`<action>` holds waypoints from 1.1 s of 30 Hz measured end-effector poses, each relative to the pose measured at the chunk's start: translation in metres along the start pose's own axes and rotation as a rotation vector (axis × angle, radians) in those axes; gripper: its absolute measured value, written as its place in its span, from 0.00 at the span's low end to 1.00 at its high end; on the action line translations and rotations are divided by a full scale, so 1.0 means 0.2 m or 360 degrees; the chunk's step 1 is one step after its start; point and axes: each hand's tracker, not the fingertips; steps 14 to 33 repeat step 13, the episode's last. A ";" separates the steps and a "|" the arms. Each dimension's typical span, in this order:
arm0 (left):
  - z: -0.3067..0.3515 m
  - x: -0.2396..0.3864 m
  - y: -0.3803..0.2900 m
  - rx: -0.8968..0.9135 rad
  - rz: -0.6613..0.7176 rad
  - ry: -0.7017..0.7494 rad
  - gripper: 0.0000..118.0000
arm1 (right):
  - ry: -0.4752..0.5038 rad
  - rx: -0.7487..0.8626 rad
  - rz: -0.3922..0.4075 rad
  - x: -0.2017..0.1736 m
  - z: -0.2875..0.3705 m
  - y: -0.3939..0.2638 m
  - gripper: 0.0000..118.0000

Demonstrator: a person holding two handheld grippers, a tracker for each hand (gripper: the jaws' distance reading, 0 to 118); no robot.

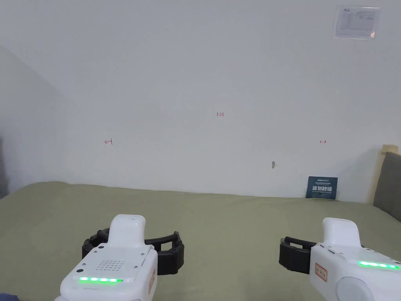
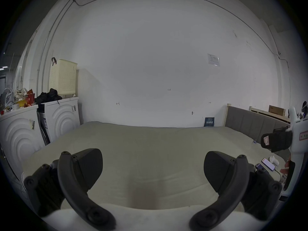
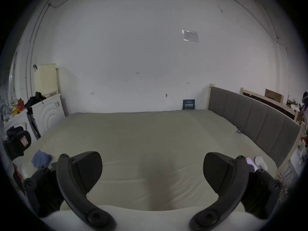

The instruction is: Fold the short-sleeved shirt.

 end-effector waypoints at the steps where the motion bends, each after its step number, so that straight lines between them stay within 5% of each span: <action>1: 0.00 0.00 0.00 0.0001 0.0001 0.0000 1.00 | 0.0015 -0.0011 -0.0017 0.01 -0.01 0.00 1.00; 4: -0.01 0.00 -0.01 -0.0006 0.0004 0.0010 1.00 | 0.0188 -0.0009 -0.0131 0.07 -0.01 -0.02 1.00; 33: -0.01 -0.01 -0.01 -0.0020 0.0040 0.0005 1.00 | 0.0158 0.0051 -0.0086 0.08 0.03 0.01 1.00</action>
